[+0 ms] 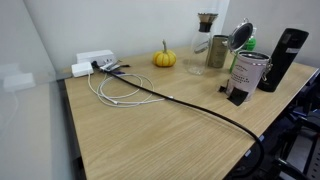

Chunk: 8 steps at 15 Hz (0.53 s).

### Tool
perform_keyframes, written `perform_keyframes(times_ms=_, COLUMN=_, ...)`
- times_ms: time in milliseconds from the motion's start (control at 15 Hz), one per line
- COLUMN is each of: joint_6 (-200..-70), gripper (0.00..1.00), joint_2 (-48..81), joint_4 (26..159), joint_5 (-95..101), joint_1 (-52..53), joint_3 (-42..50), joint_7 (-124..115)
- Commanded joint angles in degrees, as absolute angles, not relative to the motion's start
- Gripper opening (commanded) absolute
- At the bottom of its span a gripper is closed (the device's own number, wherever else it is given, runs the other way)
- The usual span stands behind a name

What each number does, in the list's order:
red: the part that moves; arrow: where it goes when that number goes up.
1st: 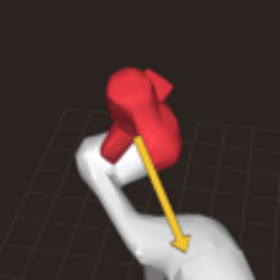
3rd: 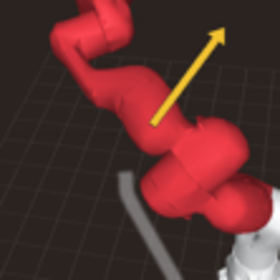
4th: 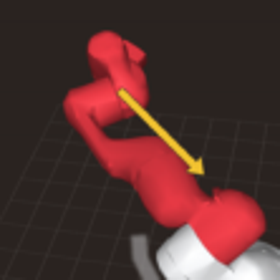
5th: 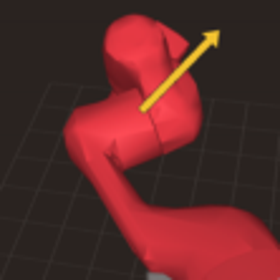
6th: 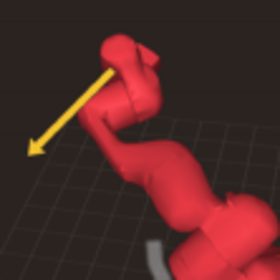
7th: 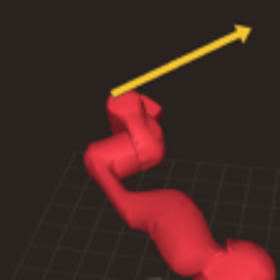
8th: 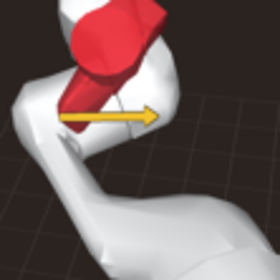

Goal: Move the water from the left to the right

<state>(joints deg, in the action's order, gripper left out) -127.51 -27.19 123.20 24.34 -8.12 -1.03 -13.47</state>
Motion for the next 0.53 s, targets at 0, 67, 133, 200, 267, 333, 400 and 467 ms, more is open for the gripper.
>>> perform_keyframes(times_ms=0, joint_6=-127.14, gripper=0.15, joint_2=-27.97, joint_4=125.73, joint_5=29.12, joint_1=-13.83, joint_3=-1.94, joint_7=-21.92)
perform_keyframes(times_ms=67, joint_6=-126.57, gripper=0.15, joint_2=-27.86, joint_4=126.51, joint_5=29.82, joint_1=-14.97, joint_3=-1.6, joint_7=-23.73)
perform_keyframes(times_ms=133, joint_6=-125.6, gripper=0.15, joint_2=-28.16, joint_4=127.58, joint_5=30.09, joint_1=-16.06, joint_3=-1.21, joint_7=-25.38)
perform_keyframes(times_ms=200, joint_6=-124.97, gripper=0.15, joint_2=-28.13, joint_4=128.65, joint_5=30.41, joint_1=-17.08, joint_3=-0.79, joint_7=-26.97)
perform_keyframes(times_ms=267, joint_6=-123.45, gripper=0.15, joint_2=-28.42, joint_4=129.49, joint_5=30.07, joint_1=-17.73, joint_3=-0.29, joint_7=-27.92)
perform_keyframes(times_ms=333, joint_6=-122.27, gripper=0.15, joint_2=-28.56, joint_4=130.86, joint_5=29.63, joint_1=-18.45, joint_3=0.37, joint_7=-28.82)
perform_keyframes(times_ms=400, joint_6=-120.89, gripper=0.15, joint_2=-28.7, joint_4=131.92, joint_5=29.34, joint_1=-19.0, joint_3=0.92, joint_7=-29.68)
perform_keyframes(times_ms=467, joint_6=-119.61, gripper=0.15, joint_2=-28.8, joint_4=133.13, joint_5=28.78, joint_1=-19.34, joint_3=1.7, joint_7=-30.22)
